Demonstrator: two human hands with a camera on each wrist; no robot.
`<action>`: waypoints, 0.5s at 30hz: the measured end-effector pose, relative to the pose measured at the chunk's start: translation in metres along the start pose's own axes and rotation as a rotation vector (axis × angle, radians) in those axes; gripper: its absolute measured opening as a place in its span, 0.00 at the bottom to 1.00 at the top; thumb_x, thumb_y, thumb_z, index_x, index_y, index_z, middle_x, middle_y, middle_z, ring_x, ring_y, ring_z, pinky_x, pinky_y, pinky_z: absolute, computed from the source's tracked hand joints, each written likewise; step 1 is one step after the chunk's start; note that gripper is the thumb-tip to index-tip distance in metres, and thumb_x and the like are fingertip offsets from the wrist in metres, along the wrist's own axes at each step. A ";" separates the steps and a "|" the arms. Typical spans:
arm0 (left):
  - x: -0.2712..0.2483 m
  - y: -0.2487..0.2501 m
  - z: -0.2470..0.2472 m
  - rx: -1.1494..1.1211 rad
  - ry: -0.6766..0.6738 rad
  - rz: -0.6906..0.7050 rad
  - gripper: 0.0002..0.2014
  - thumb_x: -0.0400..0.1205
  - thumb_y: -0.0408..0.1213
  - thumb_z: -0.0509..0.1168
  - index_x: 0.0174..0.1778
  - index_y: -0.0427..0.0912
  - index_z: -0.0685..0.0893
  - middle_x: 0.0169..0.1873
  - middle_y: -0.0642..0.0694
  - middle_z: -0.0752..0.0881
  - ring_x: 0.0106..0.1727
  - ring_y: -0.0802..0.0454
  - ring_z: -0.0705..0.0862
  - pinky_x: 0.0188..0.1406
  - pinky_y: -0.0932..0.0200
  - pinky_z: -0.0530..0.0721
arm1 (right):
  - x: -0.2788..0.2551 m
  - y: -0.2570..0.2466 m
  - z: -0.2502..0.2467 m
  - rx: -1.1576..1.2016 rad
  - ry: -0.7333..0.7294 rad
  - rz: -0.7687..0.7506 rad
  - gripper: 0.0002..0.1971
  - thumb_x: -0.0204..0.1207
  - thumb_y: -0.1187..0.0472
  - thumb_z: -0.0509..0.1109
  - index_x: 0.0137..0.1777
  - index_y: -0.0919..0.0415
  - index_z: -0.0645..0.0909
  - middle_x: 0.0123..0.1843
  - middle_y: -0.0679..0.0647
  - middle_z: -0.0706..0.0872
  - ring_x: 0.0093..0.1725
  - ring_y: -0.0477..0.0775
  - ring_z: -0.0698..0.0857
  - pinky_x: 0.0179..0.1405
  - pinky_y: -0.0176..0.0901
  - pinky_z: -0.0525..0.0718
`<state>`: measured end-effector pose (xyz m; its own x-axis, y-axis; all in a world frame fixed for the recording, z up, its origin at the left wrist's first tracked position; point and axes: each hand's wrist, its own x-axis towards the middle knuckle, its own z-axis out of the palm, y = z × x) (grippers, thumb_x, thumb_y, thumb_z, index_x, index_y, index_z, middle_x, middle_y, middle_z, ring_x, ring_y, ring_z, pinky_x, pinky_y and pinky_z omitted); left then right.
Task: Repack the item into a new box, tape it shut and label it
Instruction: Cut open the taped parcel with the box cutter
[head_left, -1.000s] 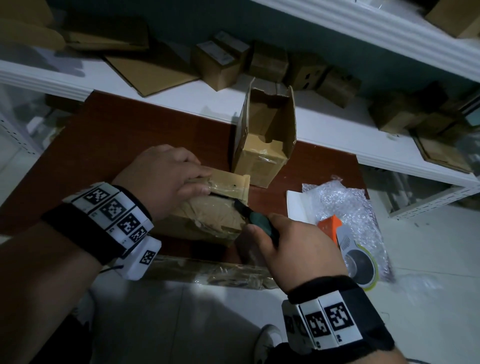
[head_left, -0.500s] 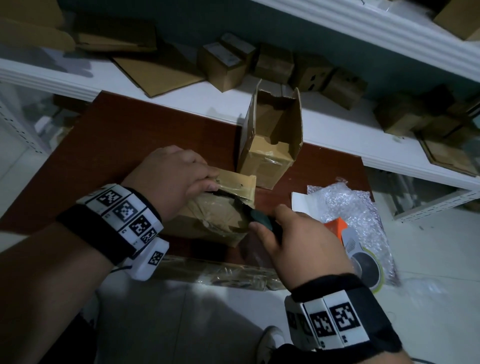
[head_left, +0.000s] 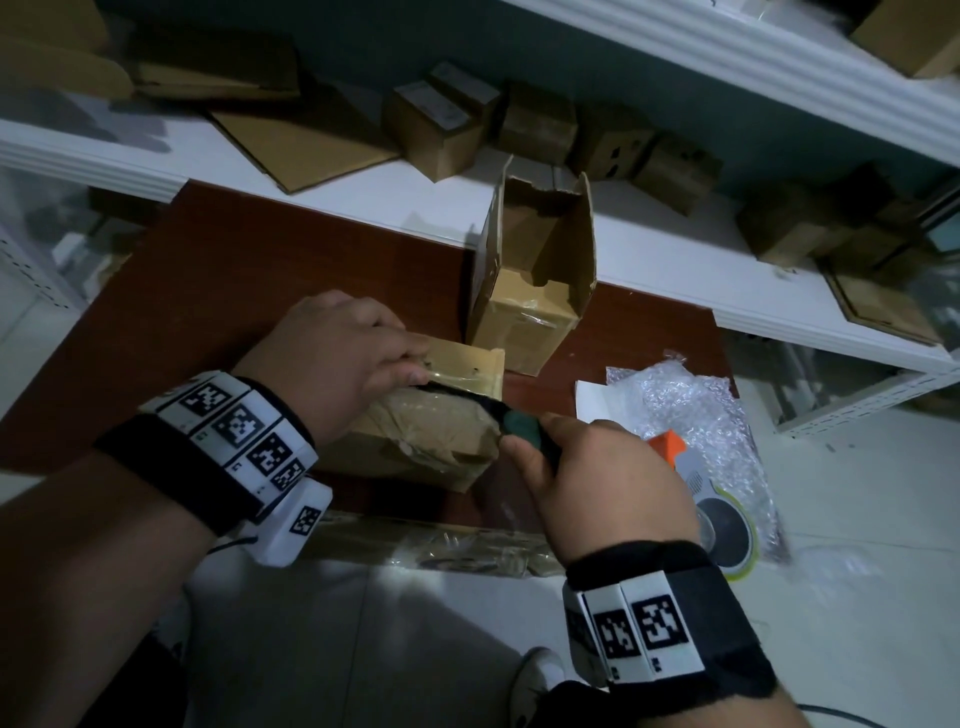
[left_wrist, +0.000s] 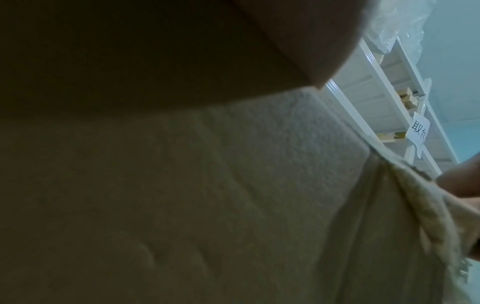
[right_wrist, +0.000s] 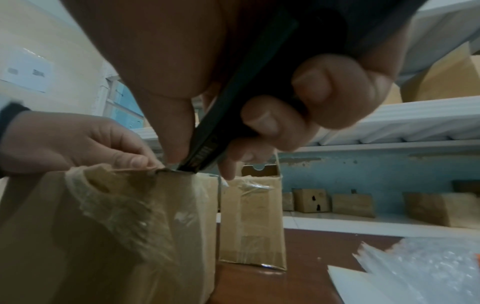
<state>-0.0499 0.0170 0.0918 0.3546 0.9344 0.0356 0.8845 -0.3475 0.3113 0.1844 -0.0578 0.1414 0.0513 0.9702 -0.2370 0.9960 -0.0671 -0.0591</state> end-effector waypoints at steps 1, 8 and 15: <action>0.000 0.000 0.000 -0.010 -0.001 -0.004 0.26 0.81 0.65 0.51 0.70 0.62 0.82 0.65 0.56 0.82 0.67 0.48 0.73 0.67 0.47 0.68 | 0.000 0.001 0.000 0.001 -0.002 0.004 0.25 0.81 0.28 0.55 0.69 0.40 0.78 0.53 0.50 0.86 0.54 0.57 0.86 0.42 0.48 0.83; -0.002 0.002 0.001 -0.011 -0.004 -0.018 0.30 0.76 0.72 0.57 0.72 0.64 0.77 0.72 0.63 0.76 0.71 0.54 0.74 0.75 0.44 0.65 | 0.001 0.002 0.003 -0.021 0.015 0.009 0.25 0.81 0.28 0.55 0.72 0.38 0.76 0.53 0.50 0.84 0.53 0.58 0.87 0.41 0.48 0.82; 0.000 0.001 0.004 -0.048 0.019 0.016 0.25 0.80 0.67 0.51 0.68 0.66 0.81 0.65 0.65 0.80 0.64 0.58 0.77 0.71 0.45 0.66 | 0.004 0.011 0.001 -0.003 0.008 0.022 0.25 0.80 0.27 0.57 0.71 0.35 0.77 0.52 0.48 0.83 0.53 0.56 0.86 0.38 0.45 0.78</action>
<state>-0.0477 0.0164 0.0879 0.3621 0.9303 0.0591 0.8632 -0.3585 0.3555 0.1954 -0.0551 0.1386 0.0736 0.9704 -0.2301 0.9948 -0.0877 -0.0515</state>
